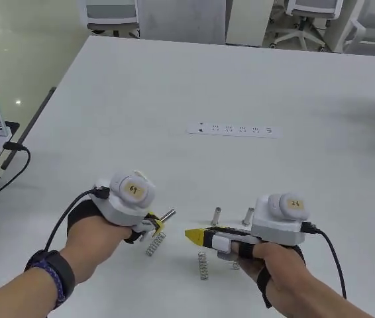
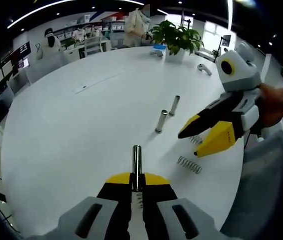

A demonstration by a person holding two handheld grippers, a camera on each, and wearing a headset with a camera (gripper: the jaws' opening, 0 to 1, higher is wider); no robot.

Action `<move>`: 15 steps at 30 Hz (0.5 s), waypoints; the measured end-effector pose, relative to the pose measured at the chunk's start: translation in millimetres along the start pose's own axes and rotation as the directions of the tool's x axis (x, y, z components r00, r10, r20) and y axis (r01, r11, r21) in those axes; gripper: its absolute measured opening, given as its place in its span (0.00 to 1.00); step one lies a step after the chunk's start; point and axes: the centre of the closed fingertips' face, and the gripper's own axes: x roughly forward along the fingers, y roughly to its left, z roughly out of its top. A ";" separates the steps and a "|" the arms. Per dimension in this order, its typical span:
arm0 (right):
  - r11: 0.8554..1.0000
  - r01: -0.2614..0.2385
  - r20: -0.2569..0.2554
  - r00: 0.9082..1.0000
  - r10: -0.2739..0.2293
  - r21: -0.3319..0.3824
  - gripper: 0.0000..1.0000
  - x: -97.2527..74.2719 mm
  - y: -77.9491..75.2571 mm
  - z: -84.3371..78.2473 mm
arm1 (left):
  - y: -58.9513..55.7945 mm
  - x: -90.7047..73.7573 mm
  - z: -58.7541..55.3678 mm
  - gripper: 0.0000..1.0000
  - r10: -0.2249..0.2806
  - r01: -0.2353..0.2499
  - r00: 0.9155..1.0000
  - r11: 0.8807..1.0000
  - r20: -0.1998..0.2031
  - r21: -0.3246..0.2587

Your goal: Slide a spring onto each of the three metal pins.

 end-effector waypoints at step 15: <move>0.995 -0.012 0.031 0.999 0.009 0.096 0.32 7.9 -2.1 -2.1 | -30.2 0.0 4.8 0.00 -0.042 0.042 0.999 0.999 0.010 0.025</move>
